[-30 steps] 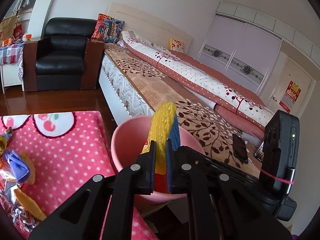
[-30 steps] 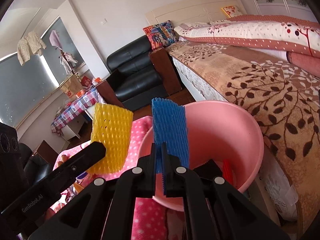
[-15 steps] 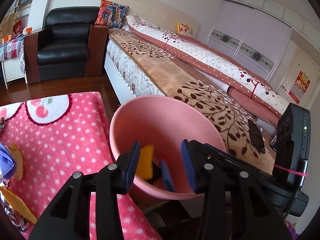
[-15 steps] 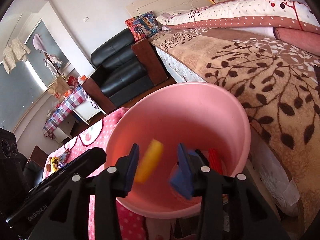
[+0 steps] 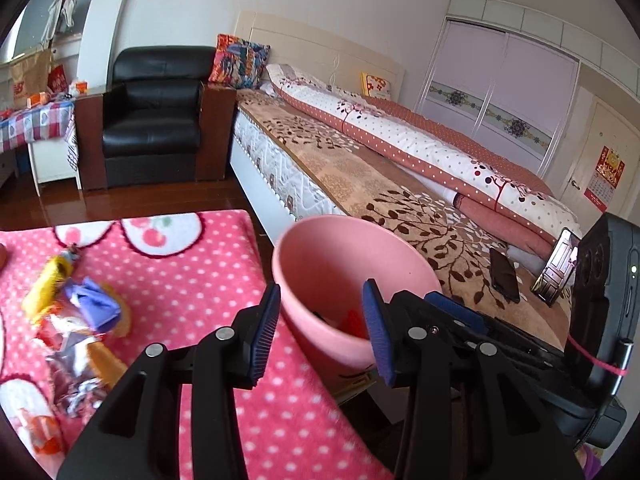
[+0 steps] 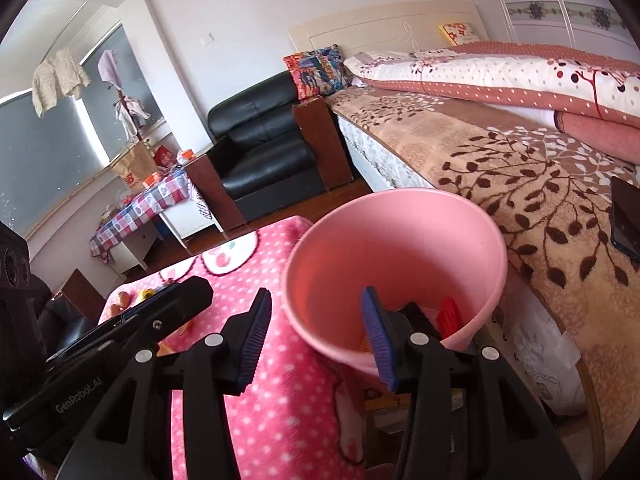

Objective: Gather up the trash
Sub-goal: 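Bring both tools back to the table near the crumpled wrappers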

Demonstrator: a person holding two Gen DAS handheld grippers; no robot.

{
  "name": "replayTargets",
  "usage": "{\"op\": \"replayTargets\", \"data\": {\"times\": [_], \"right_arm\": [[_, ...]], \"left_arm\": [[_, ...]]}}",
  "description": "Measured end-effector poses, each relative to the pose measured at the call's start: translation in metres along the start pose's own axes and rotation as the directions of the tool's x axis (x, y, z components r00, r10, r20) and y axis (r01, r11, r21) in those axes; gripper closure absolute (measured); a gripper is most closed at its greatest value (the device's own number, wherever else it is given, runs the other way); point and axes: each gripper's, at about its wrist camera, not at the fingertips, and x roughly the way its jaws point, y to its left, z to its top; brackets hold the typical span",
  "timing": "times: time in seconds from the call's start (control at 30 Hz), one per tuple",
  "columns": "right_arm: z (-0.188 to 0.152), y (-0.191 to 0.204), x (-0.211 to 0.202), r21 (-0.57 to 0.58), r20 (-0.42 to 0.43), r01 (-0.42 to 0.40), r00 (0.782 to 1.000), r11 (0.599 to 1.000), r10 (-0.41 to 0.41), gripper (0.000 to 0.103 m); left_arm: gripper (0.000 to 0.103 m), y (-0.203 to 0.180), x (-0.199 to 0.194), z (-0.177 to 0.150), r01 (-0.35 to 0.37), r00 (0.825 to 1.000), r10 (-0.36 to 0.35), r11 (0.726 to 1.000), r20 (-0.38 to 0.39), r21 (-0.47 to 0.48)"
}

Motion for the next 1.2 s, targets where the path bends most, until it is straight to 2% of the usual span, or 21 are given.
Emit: {"op": "replayTargets", "data": {"times": [0.3,0.53,0.73,0.93,1.1,1.2], "right_arm": [[-0.037,0.072,-0.018,-0.084,-0.016,-0.079,0.997,0.993,0.078,0.054],[-0.065,0.119,-0.015,-0.151,-0.064,-0.146,0.988,0.978,0.138,0.054],[-0.082,0.146,-0.005,-0.199,-0.116,-0.187,0.979,0.962,0.167,0.054],[-0.091,0.161,0.006,-0.229,-0.159,-0.218,0.970,0.949,0.185,0.054],[-0.096,0.168,0.016,-0.242,-0.195,-0.231,0.963,0.942,0.186,0.054],[-0.096,0.168,0.023,-0.248,-0.206,-0.231,0.961,0.941,0.182,0.054]], "left_arm": [[0.060,0.032,-0.077,-0.024,-0.090,0.993,0.087,0.995,0.078,0.034],[0.060,0.077,-0.124,-0.045,-0.176,0.979,0.176,0.984,0.098,-0.010],[0.060,0.125,-0.154,-0.070,-0.252,0.963,0.258,0.964,0.076,-0.084],[0.060,0.169,-0.166,-0.100,-0.326,0.944,0.329,0.932,-0.006,-0.156],[0.060,0.186,-0.158,-0.113,-0.324,0.946,0.317,0.927,-0.071,-0.189],[0.060,0.186,-0.150,-0.113,-0.311,0.950,0.302,0.933,-0.073,-0.182]]}}
